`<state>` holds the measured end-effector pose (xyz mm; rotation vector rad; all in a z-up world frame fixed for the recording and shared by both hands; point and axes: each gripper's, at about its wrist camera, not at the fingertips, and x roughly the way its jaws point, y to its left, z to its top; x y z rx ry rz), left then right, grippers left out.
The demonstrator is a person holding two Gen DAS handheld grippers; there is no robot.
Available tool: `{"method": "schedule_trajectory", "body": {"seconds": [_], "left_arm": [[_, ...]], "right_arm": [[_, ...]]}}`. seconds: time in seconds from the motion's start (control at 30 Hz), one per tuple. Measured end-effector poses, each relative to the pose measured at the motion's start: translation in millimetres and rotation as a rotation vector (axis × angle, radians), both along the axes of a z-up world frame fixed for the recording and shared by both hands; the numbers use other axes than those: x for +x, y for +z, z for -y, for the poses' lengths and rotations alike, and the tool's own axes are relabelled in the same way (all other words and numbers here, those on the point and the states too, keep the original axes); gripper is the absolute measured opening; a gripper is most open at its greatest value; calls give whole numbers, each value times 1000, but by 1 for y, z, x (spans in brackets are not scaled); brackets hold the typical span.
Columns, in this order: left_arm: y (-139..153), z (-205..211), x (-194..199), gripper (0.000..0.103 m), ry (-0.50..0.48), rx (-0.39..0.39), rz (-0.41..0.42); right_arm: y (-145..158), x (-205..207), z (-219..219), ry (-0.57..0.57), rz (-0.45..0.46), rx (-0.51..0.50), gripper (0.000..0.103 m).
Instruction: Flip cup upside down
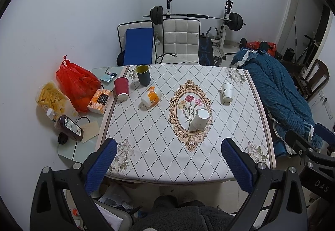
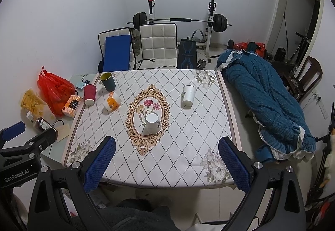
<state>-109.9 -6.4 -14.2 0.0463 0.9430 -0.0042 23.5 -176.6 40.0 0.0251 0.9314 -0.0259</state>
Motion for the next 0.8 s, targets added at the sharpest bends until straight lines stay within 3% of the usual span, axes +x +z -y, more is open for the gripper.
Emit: {"method": "schedule_trajectory", "body": {"seconds": [0.8], "left_arm": [[3,3,5,102,-13,-1,-9]], "right_arm": [[-1,2,-6,0,-6,6,101]]}}
